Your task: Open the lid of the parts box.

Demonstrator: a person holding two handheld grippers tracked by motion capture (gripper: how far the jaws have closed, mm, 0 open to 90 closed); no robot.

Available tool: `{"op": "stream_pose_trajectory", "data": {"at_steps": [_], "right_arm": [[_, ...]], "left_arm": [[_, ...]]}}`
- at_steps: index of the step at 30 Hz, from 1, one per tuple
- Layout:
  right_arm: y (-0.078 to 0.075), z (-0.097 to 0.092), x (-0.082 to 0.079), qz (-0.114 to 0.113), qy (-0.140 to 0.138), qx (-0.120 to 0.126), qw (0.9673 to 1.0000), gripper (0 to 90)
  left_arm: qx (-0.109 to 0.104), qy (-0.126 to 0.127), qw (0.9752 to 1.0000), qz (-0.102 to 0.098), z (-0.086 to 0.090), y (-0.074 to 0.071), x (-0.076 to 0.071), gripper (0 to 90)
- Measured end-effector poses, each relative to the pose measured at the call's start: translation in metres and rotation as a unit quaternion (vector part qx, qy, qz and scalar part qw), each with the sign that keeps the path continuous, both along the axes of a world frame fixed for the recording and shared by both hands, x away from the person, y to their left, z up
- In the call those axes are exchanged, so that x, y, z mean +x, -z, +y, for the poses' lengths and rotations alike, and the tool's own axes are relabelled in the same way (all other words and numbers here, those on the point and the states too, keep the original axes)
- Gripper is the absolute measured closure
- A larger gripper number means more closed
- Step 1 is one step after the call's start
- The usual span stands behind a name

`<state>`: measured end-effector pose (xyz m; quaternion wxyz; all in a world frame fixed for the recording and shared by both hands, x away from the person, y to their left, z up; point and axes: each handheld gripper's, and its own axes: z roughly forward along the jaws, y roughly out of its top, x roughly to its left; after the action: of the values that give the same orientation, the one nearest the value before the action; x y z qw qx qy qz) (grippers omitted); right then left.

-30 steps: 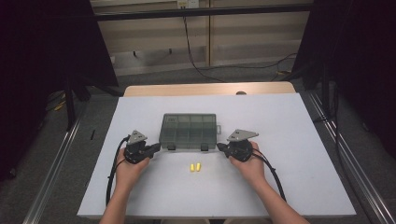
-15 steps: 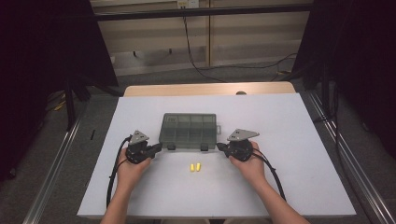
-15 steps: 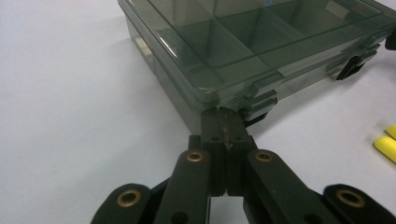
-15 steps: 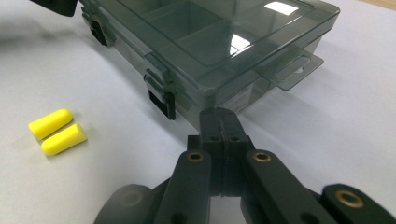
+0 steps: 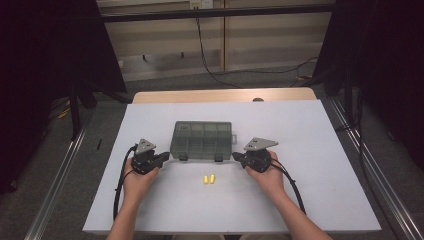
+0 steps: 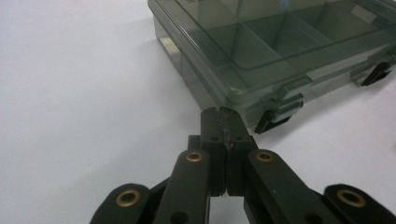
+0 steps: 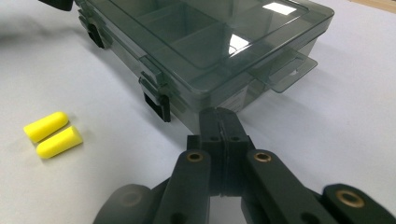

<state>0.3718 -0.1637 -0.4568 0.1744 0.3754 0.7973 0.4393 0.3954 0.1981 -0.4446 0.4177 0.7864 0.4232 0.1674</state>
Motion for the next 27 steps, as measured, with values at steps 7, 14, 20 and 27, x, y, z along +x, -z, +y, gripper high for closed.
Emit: {"op": "stream_pose_trajectory", "data": {"at_steps": [7, 14, 20, 27], "right_arm": [[-0.0004, 0.0004, 0.0012, -0.001, 0.003, 0.001, 1.0000, 90.0], [0.0007, 0.0010, 0.0028, -0.002, 0.006, -0.001, 1.0000, 90.0], [0.0001, -0.0010, 0.0032, -0.002, 0.008, -0.002, 1.0000, 90.0], [0.0007, -0.0008, 0.0023, -0.002, 0.000, -0.014, 0.9999, 90.0]], "left_arm": [[0.000, -0.003, 1.0000, -0.002, 0.0003, 0.0030, 0.0039, 89.6], [0.005, 0.001, 0.9999, -0.009, -0.0007, 0.0038, 0.0051, 90.0], [0.001, 0.004, 0.9999, -0.015, -0.0024, -0.0016, 0.0020, 90.0], [0.003, 0.010, 0.9998, -0.016, -0.0024, -0.0015, 0.0017, 90.0]]}}
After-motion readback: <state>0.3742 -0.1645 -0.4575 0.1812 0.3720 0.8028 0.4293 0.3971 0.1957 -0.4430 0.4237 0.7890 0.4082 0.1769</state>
